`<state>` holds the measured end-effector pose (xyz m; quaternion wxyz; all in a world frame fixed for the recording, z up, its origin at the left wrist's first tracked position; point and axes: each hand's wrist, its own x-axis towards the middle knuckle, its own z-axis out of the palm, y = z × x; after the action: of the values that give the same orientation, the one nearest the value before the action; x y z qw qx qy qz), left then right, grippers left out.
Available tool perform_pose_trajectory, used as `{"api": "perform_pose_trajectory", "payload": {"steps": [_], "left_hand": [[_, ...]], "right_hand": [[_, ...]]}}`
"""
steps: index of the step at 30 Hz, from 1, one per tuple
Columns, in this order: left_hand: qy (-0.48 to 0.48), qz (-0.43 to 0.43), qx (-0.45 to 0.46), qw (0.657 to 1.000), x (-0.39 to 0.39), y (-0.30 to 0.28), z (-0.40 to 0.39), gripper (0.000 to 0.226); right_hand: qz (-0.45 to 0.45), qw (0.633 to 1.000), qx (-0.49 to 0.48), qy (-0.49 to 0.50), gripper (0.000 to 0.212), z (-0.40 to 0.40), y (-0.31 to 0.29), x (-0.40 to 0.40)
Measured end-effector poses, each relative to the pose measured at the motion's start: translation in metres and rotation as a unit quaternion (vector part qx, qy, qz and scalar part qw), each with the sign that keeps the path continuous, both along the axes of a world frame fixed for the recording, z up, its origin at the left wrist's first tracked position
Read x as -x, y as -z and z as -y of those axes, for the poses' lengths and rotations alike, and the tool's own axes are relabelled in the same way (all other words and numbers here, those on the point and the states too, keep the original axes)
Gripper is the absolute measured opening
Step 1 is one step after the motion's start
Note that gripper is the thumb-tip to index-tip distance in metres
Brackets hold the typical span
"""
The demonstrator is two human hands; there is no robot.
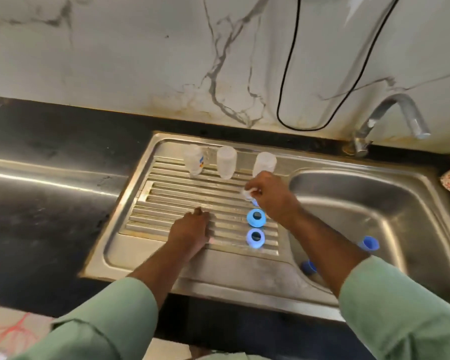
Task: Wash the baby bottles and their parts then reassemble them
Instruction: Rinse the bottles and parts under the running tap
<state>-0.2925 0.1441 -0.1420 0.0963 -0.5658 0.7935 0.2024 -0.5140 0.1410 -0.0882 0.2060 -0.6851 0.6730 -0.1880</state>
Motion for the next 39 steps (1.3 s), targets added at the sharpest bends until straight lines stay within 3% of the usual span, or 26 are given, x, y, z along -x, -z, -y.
{"api": "perform_pose_trajectory", "payload": {"steps": [4,12,18,20,23,26,28,33,36,39], "left_hand": [[0.043,0.031,0.006,0.999,-0.014,0.005,0.003,0.066],[0.026,0.037,0.001,0.999,-0.014,0.005,0.005,0.062],[0.042,0.044,-0.021,0.998,-0.005,-0.009,0.023,0.044],[0.046,0.044,0.002,0.998,-0.003,-0.017,0.031,0.039],[0.038,0.005,0.046,0.998,0.009,-0.027,0.037,0.032],[0.057,-0.063,0.074,0.994,0.05,-0.04,0.028,0.028],[0.09,-0.094,0.079,0.988,0.081,-0.044,0.019,0.027],[0.158,-0.135,0.059,0.976,0.17,-0.048,-0.011,0.028],[0.192,-0.112,0.04,0.974,0.223,-0.042,-0.024,0.027],[0.181,-0.091,0.005,0.979,0.26,-0.03,-0.034,0.025]], "right_hand": [[-0.06,0.997,-0.032,-0.038,0.027,0.027,0.01,-0.047],[-0.129,0.988,-0.085,-0.012,0.023,0.047,0.027,-0.073],[-0.107,0.99,-0.077,0.049,0.037,0.037,0.019,-0.066],[-0.059,0.992,-0.054,0.102,0.035,0.03,0.008,-0.056],[-0.03,0.986,-0.049,0.154,0.021,0.011,-0.008,-0.028],[0.0,0.98,-0.049,0.194,0.026,-0.02,-0.018,0.016],[0.017,0.972,-0.058,0.226,0.029,-0.039,-0.018,0.047],[0.012,0.954,-0.13,0.27,0.014,-0.073,0.002,0.134],[0.026,0.934,-0.159,0.319,0.03,-0.09,0.025,0.182],[0.05,0.929,-0.211,0.299,0.042,-0.097,0.058,0.221]]}}
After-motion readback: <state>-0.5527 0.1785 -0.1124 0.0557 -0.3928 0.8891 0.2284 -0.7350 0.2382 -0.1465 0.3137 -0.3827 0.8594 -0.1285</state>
